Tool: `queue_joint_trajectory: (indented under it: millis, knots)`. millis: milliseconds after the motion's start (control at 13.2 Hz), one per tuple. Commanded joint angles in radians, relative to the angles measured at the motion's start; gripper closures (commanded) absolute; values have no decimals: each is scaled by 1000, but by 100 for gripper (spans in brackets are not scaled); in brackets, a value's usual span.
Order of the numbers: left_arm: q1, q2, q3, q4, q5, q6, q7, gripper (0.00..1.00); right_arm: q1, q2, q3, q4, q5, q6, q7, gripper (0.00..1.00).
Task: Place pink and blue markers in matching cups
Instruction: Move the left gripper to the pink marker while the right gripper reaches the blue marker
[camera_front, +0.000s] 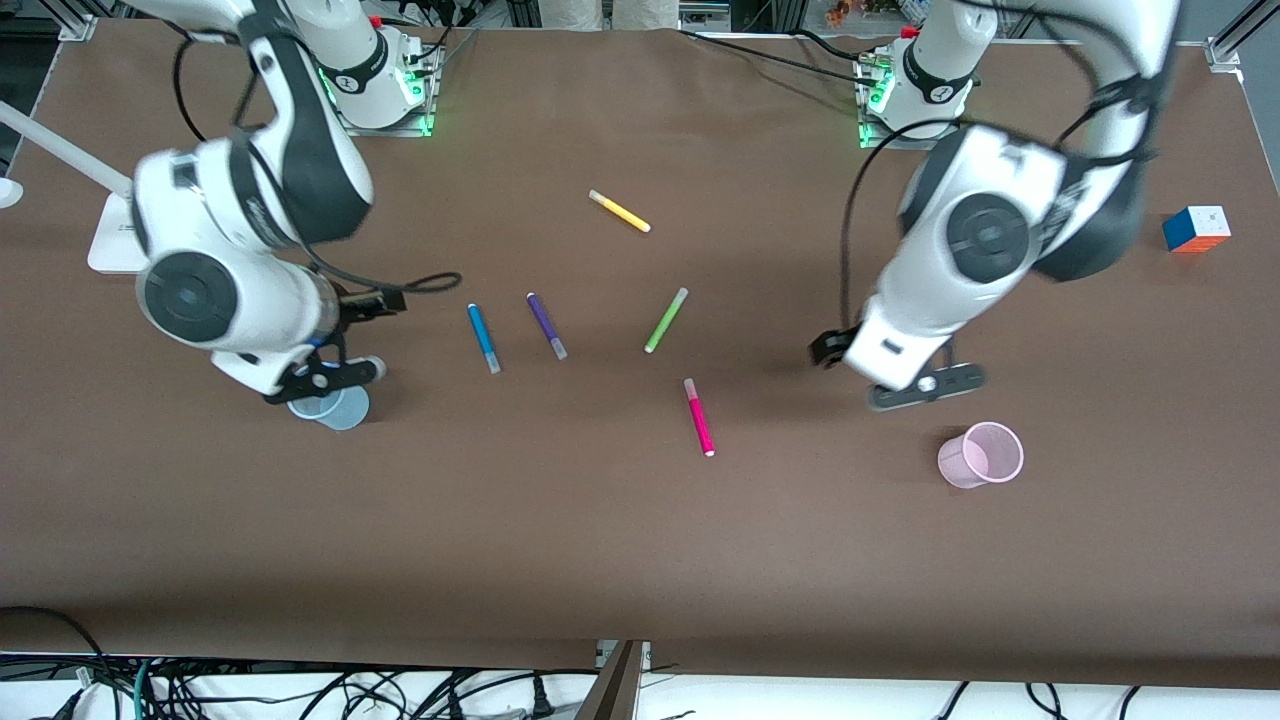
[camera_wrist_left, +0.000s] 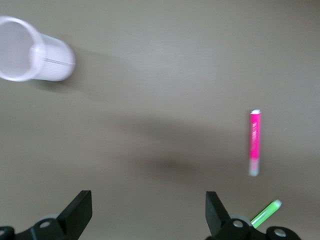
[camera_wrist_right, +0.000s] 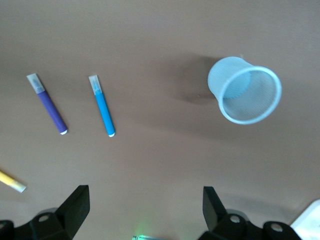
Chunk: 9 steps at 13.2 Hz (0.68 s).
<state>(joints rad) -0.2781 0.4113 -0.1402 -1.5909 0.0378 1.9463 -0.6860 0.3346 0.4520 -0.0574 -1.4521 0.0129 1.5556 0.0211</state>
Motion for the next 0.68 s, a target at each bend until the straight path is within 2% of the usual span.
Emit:
queue_joint_trajectory:
  millis: [0,152,379,607]
  knots:
    - [-48,118,11,32,-13,156,-87,0,18,52,-4,12,5,73,-9,0]
    - [-64,193,10,31,-15,299,-86,0,49,98,-4,-5,22,153,3,0]
    - [-134,294,11,32,-13,434,-89,0,81,102,-4,-120,25,311,7,0]
    - [-200,336,17,31,4,461,-76,0,89,90,10,-249,25,479,7,0]
